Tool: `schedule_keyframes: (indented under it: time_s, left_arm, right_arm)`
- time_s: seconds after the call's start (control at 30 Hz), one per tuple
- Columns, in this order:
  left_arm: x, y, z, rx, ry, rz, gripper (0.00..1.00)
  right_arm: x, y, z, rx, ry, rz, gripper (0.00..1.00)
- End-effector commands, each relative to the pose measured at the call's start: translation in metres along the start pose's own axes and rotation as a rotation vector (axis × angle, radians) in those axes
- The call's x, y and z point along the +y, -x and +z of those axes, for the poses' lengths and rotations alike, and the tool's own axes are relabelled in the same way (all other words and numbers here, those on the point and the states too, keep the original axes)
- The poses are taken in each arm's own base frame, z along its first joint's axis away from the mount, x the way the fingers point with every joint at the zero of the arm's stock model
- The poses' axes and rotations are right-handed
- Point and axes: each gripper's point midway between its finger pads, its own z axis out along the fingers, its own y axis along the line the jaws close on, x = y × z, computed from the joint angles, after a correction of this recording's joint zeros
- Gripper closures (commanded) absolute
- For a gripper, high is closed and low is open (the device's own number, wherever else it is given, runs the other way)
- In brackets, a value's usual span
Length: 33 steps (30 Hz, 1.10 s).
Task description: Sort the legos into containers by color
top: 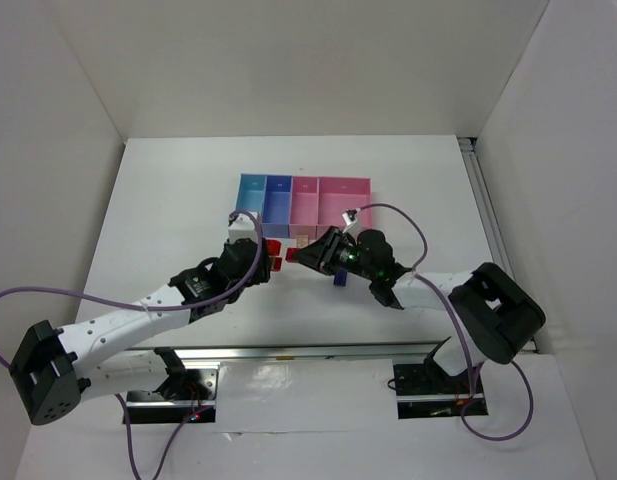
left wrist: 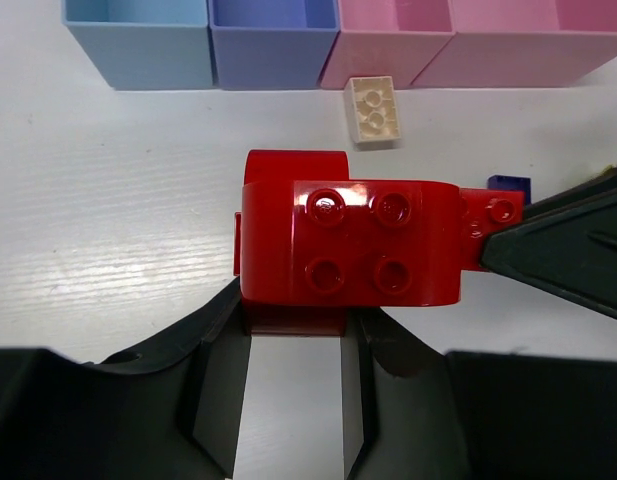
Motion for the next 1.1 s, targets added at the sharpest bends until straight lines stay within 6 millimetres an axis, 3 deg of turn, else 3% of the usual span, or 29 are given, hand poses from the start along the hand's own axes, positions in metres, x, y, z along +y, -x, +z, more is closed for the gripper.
schedule_keyframes:
  time_s: [0.0,0.03,0.07,0.13,0.17,0.2,0.23,0.27,0.3,0.37,0.4,0.47,0.53,0.57,0.63,0.67,0.7,0.73,0.8,0.83,0.9,0.93,1.0,1.07]
  left_arm:
    - [0.001,0.034,-0.011,-0.082,0.029,-0.03,1.0]
    - [0.001,0.035,-0.012,-0.078,0.032,-0.027,1.0]
    - [0.0,0.04,-0.015,-0.086,0.039,-0.053,1.0]
    - [0.002,0.041,-0.016,-0.071,0.039,-0.052,1.0]
    - [-0.003,0.043,-0.017,-0.069,0.021,-0.056,1.0]
    - [0.002,0.042,-0.016,-0.062,0.034,-0.055,1.0]
    - [-0.001,0.041,-0.015,-0.049,0.028,-0.051,1.0]
    - [-0.002,0.038,-0.016,-0.027,0.03,-0.051,1.0]
    - [-0.002,0.034,-0.012,-0.006,0.044,-0.037,1.0]
    - [-0.009,0.03,-0.009,0.042,0.009,0.003,1.0]
    - [-0.009,0.024,-0.006,0.068,-0.001,0.019,1.0]
    - [-0.023,0.018,0.0,0.125,-0.072,0.069,1.0]
    - [-0.041,0.008,-0.001,0.191,-0.191,0.121,1.0]
    - [-0.046,0.006,0.0,0.216,-0.226,0.133,1.0]
    - [-0.062,0.002,-0.005,0.256,-0.34,0.159,1.0]
    - [-0.065,0.003,-0.005,0.26,-0.376,0.16,1.0]
    - [-0.071,0.0,-0.01,0.286,-0.434,0.161,1.0]
    - [-0.071,0.003,-0.01,0.286,-0.453,0.146,1.0]
    - [-0.073,0.008,-0.012,0.291,-0.49,0.139,1.0]
    - [-0.076,0.007,-0.016,0.311,-0.532,0.127,1.0]
    - [-0.074,0.014,-0.016,0.312,-0.557,0.102,1.0]
    - [-0.076,0.014,-0.019,0.322,-0.589,0.107,1.0]
    - [-0.077,0.017,-0.022,0.324,-0.61,0.107,1.0]
    - [-0.08,0.019,-0.023,0.331,-0.64,0.109,1.0]
  right_arm:
    - [-0.001,0.019,-0.013,-0.082,-0.051,-0.075,0.88]
    - [-0.019,0.014,-0.02,-0.068,-0.143,-0.078,0.88]
    - [-0.019,0.035,-0.022,-0.147,-0.192,-0.146,0.88]
    - [-0.024,0.046,-0.039,-0.193,-0.314,-0.202,0.88]
    - [-0.029,0.062,-0.047,-0.26,-0.387,-0.262,0.88]
    - [-0.016,0.077,-0.05,-0.301,-0.407,-0.294,0.88]
    - [-0.026,0.079,-0.059,-0.297,-0.496,-0.311,0.88]
    - [-0.029,0.094,-0.067,-0.352,-0.568,-0.357,0.88]
    - [-0.013,0.109,-0.068,-0.392,-0.575,-0.38,0.88]
    - [-0.026,0.125,-0.077,-0.414,-0.704,-0.429,0.88]
    - [-0.013,0.136,-0.073,-0.438,-0.706,-0.447,0.88]
    - [-0.031,0.153,-0.071,-0.429,-0.802,-0.475,0.88]
    - [-0.026,0.168,-0.062,-0.43,-0.806,-0.499,0.86]
    - [-0.042,0.175,-0.059,-0.42,-0.85,-0.496,0.86]
    - [-0.041,0.191,-0.05,-0.422,-0.847,-0.506,0.85]
    - [-0.057,0.194,-0.047,-0.398,-0.876,-0.501,0.85]
    - [-0.059,0.198,-0.042,-0.394,-0.868,-0.495,0.85]
    - [-0.059,0.207,-0.039,-0.402,-0.864,-0.498,0.85]
    - [-0.073,0.207,-0.029,-0.362,-0.858,-0.494,0.81]
    - [-0.069,0.212,-0.022,-0.364,-0.84,-0.506,0.71]
    - [-0.077,0.215,-0.017,-0.341,-0.854,-0.52,0.41]
    - [-0.068,0.221,-0.014,-0.357,-0.837,-0.524,0.23]
    - [-0.058,0.222,-0.016,-0.359,-0.815,-0.539,0.15]
    - [-0.052,0.218,-0.023,-0.364,-0.794,-0.541,0.15]
